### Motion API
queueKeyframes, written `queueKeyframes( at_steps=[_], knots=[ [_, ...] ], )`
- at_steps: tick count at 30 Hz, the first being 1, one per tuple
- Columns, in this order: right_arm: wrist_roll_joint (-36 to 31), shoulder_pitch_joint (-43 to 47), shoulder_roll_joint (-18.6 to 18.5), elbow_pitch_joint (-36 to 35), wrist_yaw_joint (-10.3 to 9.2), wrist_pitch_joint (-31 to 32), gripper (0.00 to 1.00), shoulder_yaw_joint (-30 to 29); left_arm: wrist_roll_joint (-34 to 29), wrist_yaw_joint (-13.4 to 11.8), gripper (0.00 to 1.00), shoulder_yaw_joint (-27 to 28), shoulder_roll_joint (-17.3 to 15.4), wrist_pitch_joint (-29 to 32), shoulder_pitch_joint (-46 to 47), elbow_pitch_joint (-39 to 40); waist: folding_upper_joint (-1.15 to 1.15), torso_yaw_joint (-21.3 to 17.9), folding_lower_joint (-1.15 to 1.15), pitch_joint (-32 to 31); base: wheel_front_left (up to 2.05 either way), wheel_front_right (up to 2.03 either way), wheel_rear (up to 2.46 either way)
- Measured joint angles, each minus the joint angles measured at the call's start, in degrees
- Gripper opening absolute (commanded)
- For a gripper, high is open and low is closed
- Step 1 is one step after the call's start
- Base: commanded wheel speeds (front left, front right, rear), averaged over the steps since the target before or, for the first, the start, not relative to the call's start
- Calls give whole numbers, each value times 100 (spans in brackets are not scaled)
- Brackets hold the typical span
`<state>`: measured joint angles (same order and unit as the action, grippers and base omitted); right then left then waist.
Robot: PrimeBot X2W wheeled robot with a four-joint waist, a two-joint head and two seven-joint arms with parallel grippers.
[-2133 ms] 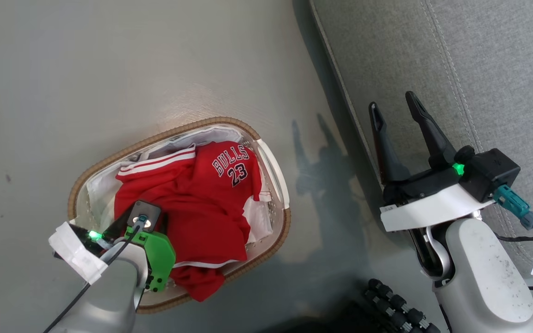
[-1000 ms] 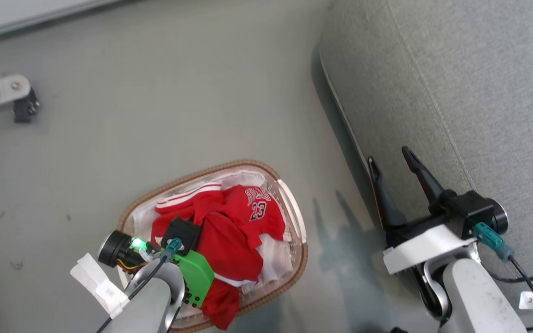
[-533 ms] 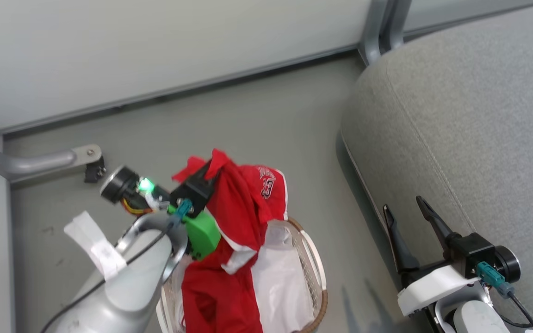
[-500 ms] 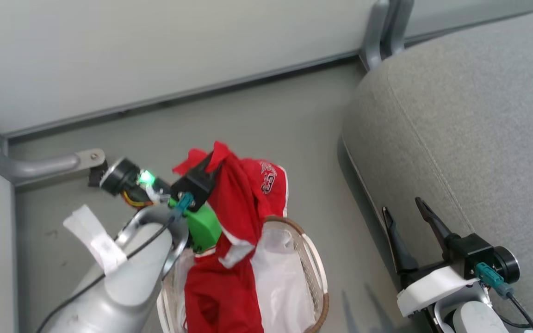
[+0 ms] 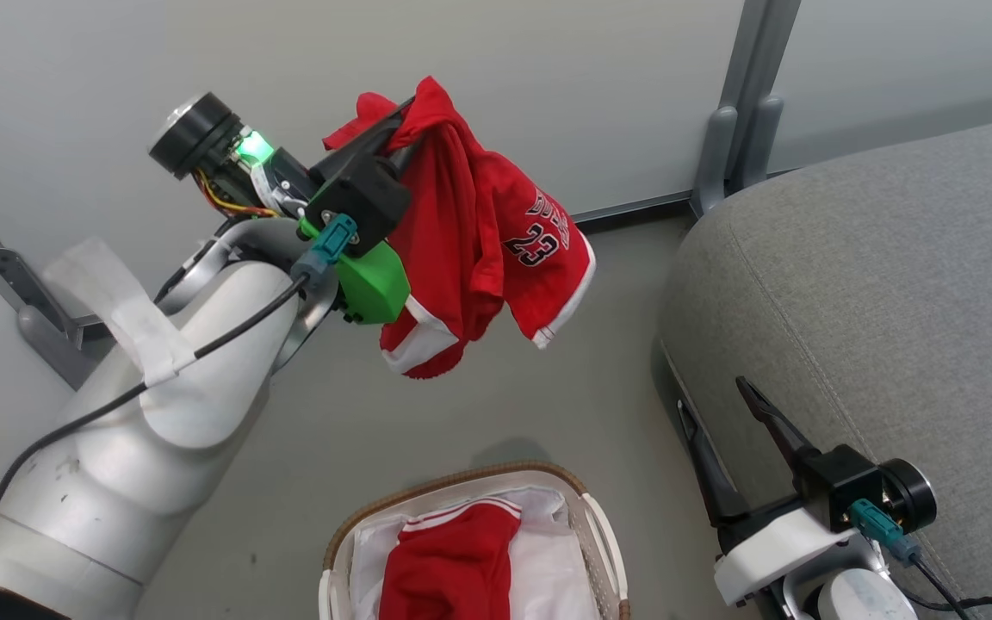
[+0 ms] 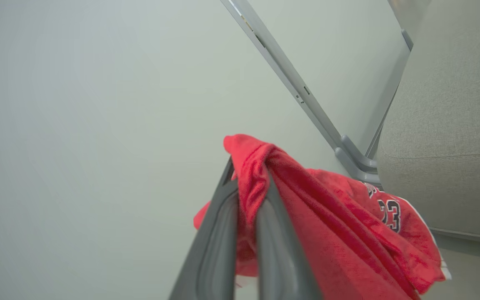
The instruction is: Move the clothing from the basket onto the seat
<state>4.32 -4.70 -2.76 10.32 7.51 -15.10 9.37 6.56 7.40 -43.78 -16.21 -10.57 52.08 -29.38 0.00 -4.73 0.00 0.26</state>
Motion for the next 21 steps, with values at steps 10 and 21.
queueKeyframes(
  at_steps=[10, 21],
  knots=[
    [-143, -177, -1, 18, 0, 0, 100, 104, 285, 9, 0, -397, -98, -18, 632, 192, 0, 25, 0, -93, 0, 0, 0],
    [-739, -494, -1, 352, 0, 0, 100, 307, 444, 9, 0, -665, -66, -56, 855, 504, 0, 191, 0, -128, 0, 0, 0]
  ],
)
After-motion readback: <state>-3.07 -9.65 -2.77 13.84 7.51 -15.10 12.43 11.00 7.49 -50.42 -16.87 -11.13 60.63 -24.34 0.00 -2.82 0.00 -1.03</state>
